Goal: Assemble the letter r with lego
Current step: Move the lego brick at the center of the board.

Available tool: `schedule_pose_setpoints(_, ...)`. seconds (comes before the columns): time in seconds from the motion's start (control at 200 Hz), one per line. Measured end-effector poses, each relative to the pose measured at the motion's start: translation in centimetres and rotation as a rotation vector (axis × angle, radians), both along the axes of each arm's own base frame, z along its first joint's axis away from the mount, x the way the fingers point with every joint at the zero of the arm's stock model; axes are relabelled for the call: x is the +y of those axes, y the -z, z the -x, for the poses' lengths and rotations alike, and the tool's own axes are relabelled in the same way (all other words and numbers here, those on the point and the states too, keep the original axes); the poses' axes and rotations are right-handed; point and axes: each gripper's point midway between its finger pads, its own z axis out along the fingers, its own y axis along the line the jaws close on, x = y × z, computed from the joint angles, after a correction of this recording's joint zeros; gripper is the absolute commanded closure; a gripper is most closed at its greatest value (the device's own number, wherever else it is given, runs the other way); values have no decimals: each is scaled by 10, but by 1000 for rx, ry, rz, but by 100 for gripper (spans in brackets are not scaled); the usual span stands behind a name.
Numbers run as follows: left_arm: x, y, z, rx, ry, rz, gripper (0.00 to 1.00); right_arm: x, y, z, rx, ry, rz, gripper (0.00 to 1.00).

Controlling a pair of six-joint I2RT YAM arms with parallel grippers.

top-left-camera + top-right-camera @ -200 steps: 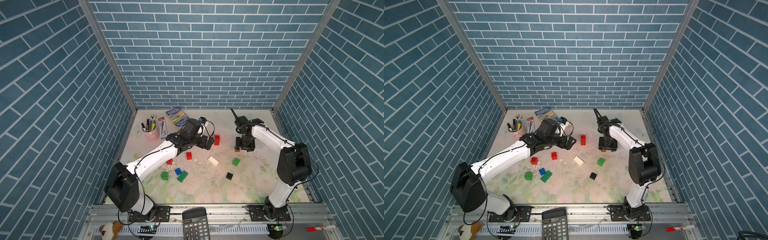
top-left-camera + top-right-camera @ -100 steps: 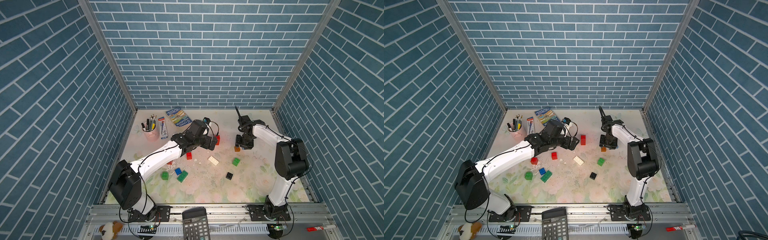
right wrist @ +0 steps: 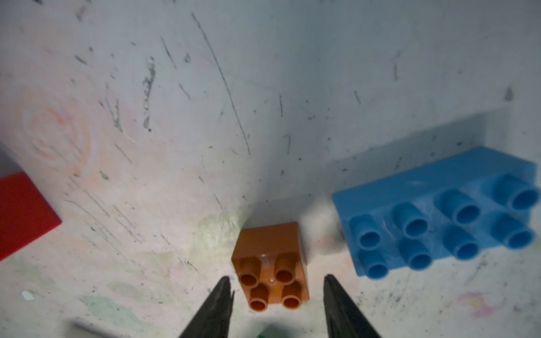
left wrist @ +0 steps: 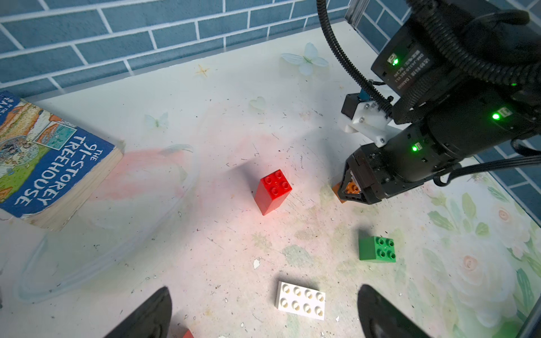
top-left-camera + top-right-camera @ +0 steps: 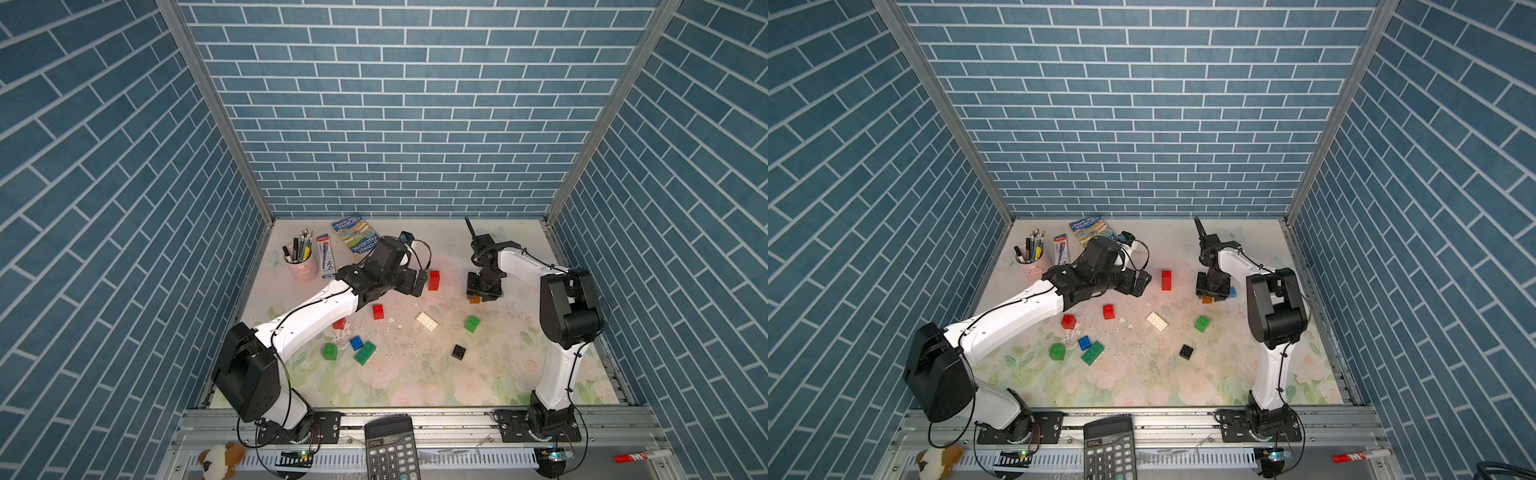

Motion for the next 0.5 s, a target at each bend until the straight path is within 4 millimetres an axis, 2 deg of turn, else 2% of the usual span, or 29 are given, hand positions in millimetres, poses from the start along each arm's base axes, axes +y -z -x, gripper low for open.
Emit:
schedule_pose_setpoints(0.09,7,0,-5,0,-16,1,0,1,3,-3,6,-2,1,68)
schedule_pose_setpoints(0.175,10,0,-9,2,-24,5,0,3,2,-9,4,-1,2,74)
schedule_pose_setpoints(0.5,20,-2,-19,8,-34,31,0,8,-2,-39,-11,-36,26,77)
